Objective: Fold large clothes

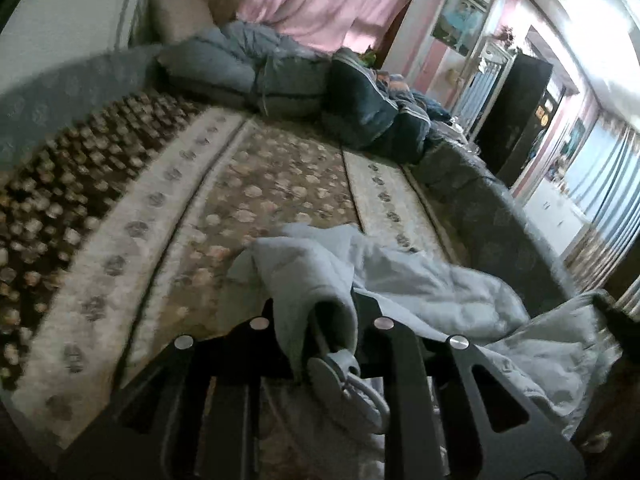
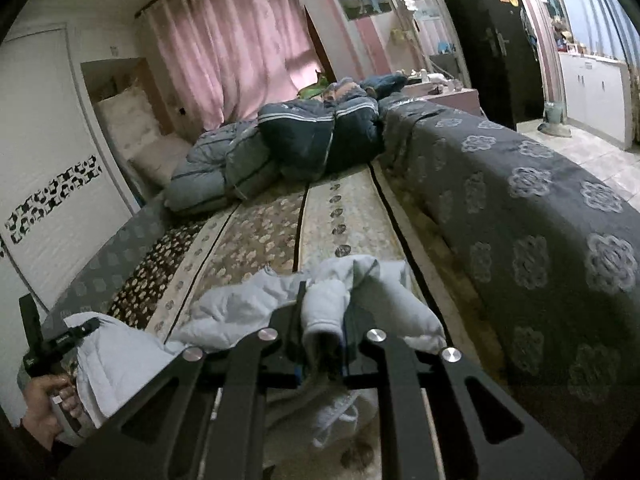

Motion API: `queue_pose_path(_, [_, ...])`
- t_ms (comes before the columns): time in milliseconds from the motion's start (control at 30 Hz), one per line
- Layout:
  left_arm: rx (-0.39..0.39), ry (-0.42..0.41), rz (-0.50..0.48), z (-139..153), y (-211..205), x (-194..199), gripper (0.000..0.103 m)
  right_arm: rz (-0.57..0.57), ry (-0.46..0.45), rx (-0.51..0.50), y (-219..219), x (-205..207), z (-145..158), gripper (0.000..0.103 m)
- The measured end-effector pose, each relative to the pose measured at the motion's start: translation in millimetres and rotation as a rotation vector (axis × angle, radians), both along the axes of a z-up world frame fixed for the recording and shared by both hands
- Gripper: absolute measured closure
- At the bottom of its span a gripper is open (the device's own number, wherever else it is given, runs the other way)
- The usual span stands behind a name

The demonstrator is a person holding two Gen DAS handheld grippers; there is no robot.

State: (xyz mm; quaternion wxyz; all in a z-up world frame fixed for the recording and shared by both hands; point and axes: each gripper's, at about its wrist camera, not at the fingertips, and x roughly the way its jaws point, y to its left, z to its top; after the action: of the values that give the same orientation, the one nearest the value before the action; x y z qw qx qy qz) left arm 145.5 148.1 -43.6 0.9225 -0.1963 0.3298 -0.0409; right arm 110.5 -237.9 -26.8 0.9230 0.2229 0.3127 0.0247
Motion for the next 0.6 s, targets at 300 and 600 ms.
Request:
queue_pose_path(300, [0.018, 0.098, -0.028, -31.3, 17.7, 94.9, 0.084, -0.133, 0.081, 0.175, -37.7, 92.8, -64.1, 0.091])
queue_pose_path(600, [-0.02, 0.135, 0.091, -90.6, 5.5, 168.0, 0.081, -0.126, 0.197, 0.034, -35.3, 159.3, -126.9, 0.091])
